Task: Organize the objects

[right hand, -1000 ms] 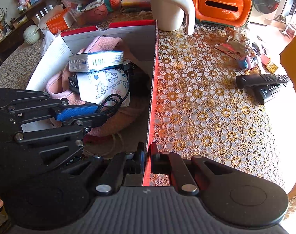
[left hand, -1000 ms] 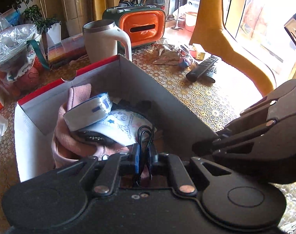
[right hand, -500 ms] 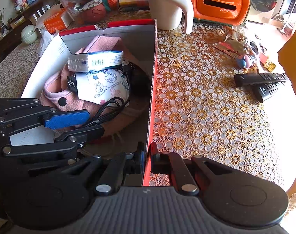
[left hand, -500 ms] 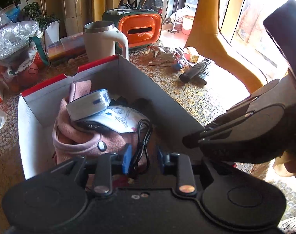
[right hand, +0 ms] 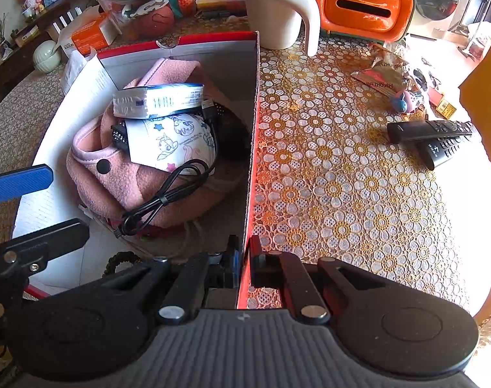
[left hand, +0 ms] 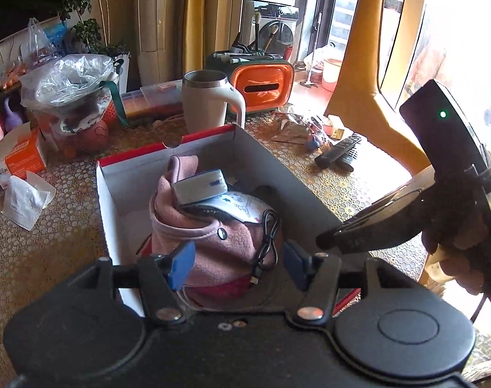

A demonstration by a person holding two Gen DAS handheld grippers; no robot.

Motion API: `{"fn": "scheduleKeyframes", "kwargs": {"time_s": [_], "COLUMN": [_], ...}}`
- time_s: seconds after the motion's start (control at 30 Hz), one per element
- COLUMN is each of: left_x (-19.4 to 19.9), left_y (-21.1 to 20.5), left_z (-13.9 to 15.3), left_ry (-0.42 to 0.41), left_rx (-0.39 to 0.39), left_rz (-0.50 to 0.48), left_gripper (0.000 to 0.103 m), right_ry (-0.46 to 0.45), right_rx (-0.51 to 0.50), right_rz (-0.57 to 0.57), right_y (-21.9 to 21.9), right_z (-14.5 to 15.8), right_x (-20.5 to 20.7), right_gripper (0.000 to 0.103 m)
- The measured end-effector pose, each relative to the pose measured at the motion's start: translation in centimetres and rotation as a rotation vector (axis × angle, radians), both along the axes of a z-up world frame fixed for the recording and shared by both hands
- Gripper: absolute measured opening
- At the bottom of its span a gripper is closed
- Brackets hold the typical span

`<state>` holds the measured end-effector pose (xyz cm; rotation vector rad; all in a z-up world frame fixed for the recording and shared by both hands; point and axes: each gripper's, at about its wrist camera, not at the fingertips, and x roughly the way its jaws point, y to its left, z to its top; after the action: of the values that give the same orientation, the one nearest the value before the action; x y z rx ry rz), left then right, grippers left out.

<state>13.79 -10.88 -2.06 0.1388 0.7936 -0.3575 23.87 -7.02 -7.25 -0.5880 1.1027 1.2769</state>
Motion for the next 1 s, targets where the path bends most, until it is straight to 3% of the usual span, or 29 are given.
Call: {"fn": "scheduleKeyframes", "kwargs": {"time_s": [0.13,0.2,0.4,0.7,1.0], "left_x": [-0.9,-1.5,-2.2,-3.5,-5.2], "left_y": [0.8,1.2,2.1,2.9,3.3], "left_z": [1.1,1.5,1.9,1.5,2.2], "left_ry": [-0.031,-0.047,-0.047,-0.03,-0.056], "left_rx": [-0.002,-0.011,-0.043,-0.06,-0.054], "left_rz": [0.027,0.043,0.088,0.146,0.192], "left_gripper": [0.07,0.081,0.09,0.097,0.1], "right_ry": [0.004,0.003,-0.004,-0.007,0.019], "right_rx": [0.002,0.006,0.039,0.114,0.277], "right_rz": [-0.002,0.0,-0.003,-0.024,-0.014], "right_y": [-0.1,-0.2,-1.2,-3.8,-7.6], "right_z": [0.1,0.3,1.5,4.3,8.3], "right_x": [0.0,-0.1,-0.1,-0.4,-1.8], "right_gripper": [0.005,0.005,0.005,0.005,0.006]}}
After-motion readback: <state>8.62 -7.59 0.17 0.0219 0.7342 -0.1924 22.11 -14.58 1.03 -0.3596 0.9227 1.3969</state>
